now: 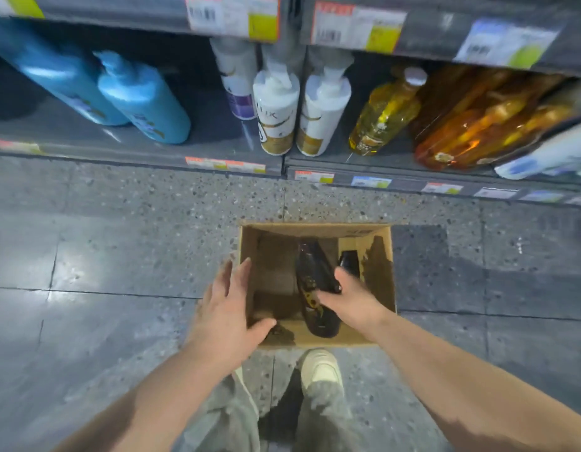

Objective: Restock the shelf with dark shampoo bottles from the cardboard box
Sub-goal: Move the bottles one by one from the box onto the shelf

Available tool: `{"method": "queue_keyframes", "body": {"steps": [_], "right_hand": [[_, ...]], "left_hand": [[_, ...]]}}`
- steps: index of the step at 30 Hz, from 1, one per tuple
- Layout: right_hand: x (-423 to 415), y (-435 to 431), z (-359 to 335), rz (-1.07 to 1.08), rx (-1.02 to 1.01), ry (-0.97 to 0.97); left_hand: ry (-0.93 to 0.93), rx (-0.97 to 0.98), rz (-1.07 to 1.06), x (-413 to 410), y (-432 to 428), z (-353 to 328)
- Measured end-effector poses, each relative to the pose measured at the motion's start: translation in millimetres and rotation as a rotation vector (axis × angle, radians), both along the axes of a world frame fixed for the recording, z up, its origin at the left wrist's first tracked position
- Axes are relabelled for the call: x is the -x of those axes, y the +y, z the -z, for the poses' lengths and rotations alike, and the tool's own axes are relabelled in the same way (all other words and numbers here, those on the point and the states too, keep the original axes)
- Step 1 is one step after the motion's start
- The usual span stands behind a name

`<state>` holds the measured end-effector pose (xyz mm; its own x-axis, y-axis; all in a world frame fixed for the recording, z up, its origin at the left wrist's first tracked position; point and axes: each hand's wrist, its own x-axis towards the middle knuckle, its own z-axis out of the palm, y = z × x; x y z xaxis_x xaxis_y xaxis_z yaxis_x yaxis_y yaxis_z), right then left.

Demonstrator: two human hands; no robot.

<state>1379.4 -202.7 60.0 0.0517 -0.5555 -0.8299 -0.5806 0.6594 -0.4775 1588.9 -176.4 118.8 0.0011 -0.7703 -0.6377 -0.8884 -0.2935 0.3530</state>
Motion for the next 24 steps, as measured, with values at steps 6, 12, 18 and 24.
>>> {"method": "queue_keyframes", "body": {"steps": [6, 12, 18, 24], "right_hand": [[0.3, 2.1, -153.8, 0.065, 0.121, -0.126], [-17.3, -18.1, -354.5, 0.05, 0.337, -0.263], [-53.6, -39.3, -518.1, -0.093, 0.548, -0.451], [-107.4, -41.2, -636.7, -0.211, 0.745, -0.639]], "left_hand": [[0.05, 0.037, -0.06, -10.5, 4.4, -113.3], [0.034, 0.198, -0.153, -39.1, 8.7, -280.7], [-0.099, 0.409, -0.221, -77.1, 16.0, -423.3], [-0.295, 0.674, -0.272, -116.6, 31.3, -544.3]]}}
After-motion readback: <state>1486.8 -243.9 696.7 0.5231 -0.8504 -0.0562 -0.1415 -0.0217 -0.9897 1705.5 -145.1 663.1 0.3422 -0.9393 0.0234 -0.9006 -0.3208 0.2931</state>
